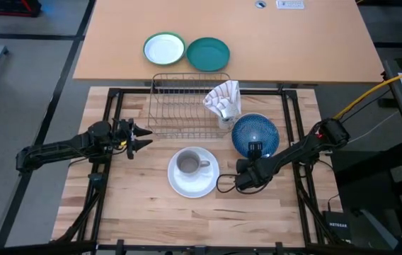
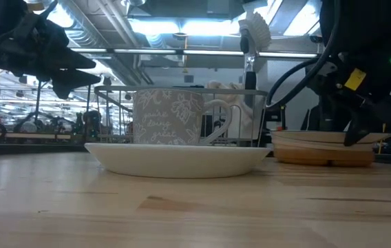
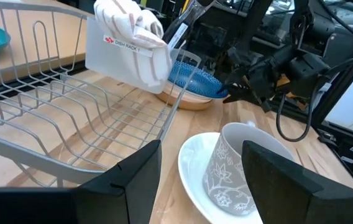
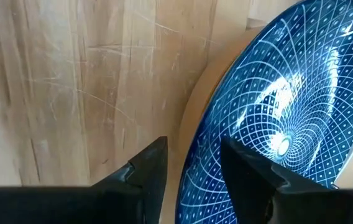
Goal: Sort dishes
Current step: Put the blue patterned plate in the dish rack
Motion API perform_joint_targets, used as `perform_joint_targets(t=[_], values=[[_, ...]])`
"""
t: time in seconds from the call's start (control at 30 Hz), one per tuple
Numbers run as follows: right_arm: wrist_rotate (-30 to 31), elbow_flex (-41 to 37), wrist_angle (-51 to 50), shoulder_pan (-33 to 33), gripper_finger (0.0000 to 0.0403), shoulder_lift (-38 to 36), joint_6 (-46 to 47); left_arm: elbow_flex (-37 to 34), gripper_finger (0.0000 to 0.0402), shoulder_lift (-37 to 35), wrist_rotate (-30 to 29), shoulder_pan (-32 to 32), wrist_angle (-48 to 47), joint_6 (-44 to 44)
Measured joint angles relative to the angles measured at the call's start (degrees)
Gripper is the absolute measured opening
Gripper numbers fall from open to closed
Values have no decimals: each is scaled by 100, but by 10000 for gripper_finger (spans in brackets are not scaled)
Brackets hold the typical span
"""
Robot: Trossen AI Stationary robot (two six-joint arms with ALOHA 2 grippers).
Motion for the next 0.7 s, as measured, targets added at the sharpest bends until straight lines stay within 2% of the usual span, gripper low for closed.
perform_joint_targets(t=[0.1,0.33,0.5,0.7], values=[[-8,-1,-29,-85,122,0,4,0,213,0,0,0,-36,0],[137,-1,-137,-339,34,-12,31,0,213,0,0,0,-42,-2],[207,3,-201,-357,31,-13,31,0,213,0,0,0,-42,-2],[-57,-3,-108,-361,58,-4,35,0,213,-1,0,0,-46,-2]])
